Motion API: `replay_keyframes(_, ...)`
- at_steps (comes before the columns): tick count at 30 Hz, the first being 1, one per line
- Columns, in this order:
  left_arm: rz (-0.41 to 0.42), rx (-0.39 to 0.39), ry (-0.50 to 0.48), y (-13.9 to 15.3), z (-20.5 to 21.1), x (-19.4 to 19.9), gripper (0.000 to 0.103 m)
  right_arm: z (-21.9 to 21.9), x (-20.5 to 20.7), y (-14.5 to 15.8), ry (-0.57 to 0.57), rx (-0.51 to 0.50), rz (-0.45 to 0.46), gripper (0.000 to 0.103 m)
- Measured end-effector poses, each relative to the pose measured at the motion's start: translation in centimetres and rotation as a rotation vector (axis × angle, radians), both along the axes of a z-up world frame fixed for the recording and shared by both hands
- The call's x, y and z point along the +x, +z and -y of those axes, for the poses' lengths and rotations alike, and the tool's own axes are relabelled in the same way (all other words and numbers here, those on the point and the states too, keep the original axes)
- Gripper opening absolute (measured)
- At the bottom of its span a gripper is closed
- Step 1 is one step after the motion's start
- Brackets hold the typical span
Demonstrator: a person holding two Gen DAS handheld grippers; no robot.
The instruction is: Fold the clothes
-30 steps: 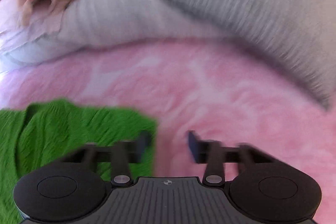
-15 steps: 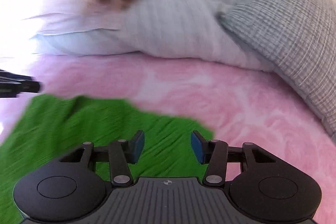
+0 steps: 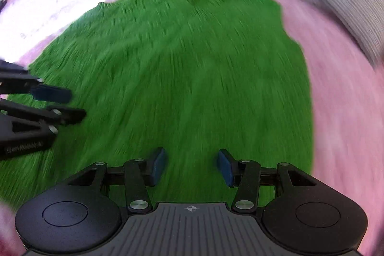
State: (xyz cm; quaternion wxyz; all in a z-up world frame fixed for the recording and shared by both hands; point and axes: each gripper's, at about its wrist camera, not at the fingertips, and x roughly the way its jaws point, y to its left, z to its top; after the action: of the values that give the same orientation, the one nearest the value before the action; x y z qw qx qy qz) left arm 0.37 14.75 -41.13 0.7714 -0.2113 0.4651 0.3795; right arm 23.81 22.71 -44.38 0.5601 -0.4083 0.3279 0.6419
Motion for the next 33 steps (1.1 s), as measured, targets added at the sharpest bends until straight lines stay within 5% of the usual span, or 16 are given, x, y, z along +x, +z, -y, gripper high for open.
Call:
replay_keyframes(6, -0.051, -0.032, 0.011, 0.5, 6.0, -3.6, 0.024, 7.0, 1.0, 1.0, -0.143, -0.092, -0.066, 0.048)
replay_keyframes(12, -0.033, -0.181, 0.101, 3.6, 7.1, -7.1, 0.032, 8.9, -0.6, 1.8, -0.214, -0.303, -0.018, 0.051)
replay_keyframes(14, 0.028, -0.152, 0.115, 6.8, 7.8, -8.5, 0.036, 9.7, -0.6, 4.7, -0.292, -0.224, -0.082, 0.051)
replay_keyframes(16, 0.040, -0.088, 0.090, 10.3, 8.5, -9.3, 0.052, 10.1, -1.2, 8.2, -0.317, -0.147, -0.120, 0.051)
replay_keyframes(23, 0.071, 0.096, 0.079, 21.8, 10.7, -11.5, 0.069, 11.6, -4.3, 19.5, -0.304, 0.039, -0.217, 0.054)
replay_keyframes(28, 0.086, 0.143, 0.106, 26.7, 13.1, -12.2, 0.082, 14.2, -5.2, 25.3, -0.284, 0.098, -0.212, 0.060)
replay_keyframes(33, 0.085, 0.189, 0.130, 30.0, 15.1, -12.1, 0.089, 16.2, -4.8, 28.0, -0.282, 0.123, -0.239, 0.063)
